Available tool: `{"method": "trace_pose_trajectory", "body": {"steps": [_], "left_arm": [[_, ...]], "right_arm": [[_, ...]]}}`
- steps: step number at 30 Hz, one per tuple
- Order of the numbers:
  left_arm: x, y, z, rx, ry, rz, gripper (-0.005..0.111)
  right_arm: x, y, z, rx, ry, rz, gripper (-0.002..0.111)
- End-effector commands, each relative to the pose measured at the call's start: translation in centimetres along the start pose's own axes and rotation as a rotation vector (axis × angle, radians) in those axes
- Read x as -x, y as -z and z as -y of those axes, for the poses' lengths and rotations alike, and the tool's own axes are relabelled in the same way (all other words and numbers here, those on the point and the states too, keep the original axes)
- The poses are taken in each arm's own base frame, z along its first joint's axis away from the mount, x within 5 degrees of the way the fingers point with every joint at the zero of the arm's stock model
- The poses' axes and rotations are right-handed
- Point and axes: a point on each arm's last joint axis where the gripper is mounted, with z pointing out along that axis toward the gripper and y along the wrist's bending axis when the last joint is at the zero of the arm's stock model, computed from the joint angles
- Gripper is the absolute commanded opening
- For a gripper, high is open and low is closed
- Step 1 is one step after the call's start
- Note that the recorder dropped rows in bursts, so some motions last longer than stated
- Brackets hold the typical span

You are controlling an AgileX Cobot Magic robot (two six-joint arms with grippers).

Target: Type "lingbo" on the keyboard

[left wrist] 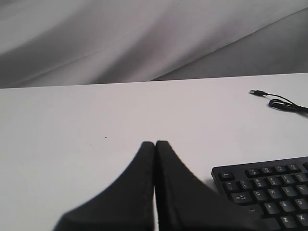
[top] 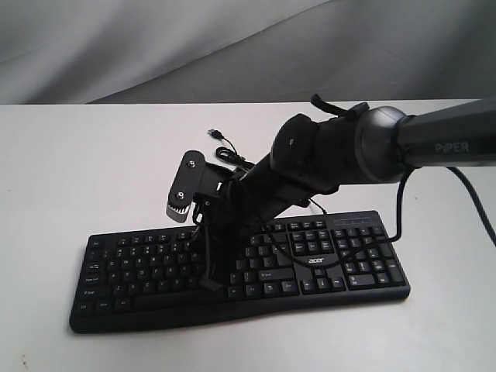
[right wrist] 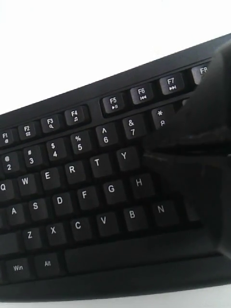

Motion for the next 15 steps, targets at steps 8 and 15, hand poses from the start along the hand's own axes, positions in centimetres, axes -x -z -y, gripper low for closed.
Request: {"method": "trace_pose_trajectory", "body": {"steps": [8, 15], "left_arm": [[-0.03, -0.01, 0.01, 0.000, 0.002, 0.011, 0.001], [-0.03, -0.01, 0.01, 0.000, 0.002, 0.011, 0.001]], "right_arm": [[-0.48, -0.64, 0.40, -0.011, -0.018, -0.014, 0.000], [-1.06, -0.90, 0.94, -0.027, -0.032, -0.024, 0.000]]}}
